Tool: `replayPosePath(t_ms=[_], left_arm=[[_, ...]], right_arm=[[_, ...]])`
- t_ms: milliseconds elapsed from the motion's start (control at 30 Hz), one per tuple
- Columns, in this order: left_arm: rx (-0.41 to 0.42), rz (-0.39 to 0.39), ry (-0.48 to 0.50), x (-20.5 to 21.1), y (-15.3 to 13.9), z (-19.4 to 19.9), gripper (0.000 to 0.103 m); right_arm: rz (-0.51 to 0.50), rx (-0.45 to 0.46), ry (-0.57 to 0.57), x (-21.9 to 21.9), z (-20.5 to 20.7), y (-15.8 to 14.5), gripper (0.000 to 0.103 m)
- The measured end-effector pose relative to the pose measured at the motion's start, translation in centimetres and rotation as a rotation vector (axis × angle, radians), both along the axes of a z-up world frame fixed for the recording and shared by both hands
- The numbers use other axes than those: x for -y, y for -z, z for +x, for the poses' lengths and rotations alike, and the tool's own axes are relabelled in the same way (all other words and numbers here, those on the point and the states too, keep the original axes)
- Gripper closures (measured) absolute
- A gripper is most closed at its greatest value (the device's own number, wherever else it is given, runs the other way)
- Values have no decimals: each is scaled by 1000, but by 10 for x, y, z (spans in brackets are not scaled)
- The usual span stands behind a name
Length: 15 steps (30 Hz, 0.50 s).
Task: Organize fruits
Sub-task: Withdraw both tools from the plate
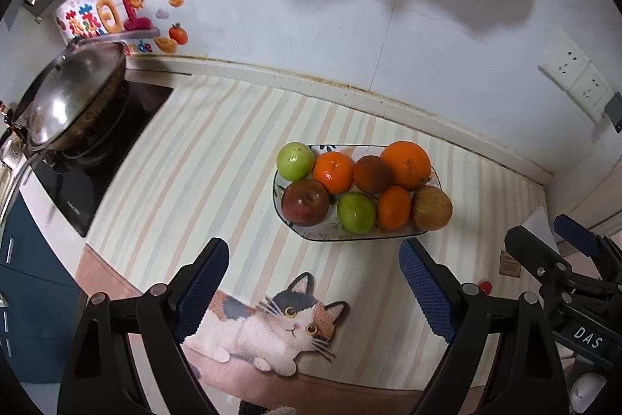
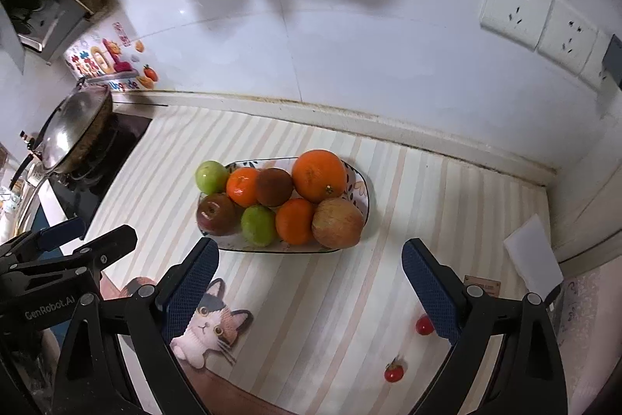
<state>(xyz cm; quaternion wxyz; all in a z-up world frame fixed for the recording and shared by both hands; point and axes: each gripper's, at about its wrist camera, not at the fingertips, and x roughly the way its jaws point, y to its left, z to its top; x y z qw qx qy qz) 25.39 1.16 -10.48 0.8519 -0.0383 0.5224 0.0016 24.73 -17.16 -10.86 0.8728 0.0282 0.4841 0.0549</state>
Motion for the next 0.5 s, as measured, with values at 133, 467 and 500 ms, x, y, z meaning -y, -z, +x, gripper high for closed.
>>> replayPosePath(t_ms=[133,467,500], left_arm=[[25,12,8,2,-13,-18,13],[91,15,9,5,-39,-48,13],[95,14,10,6,-41,-50,13]], right_arm=[[11,21,-6,-1,-17,-13,6],[8,76,-20,1,-53,-41,6],[10,79,-21,1,-55,-43,6]])
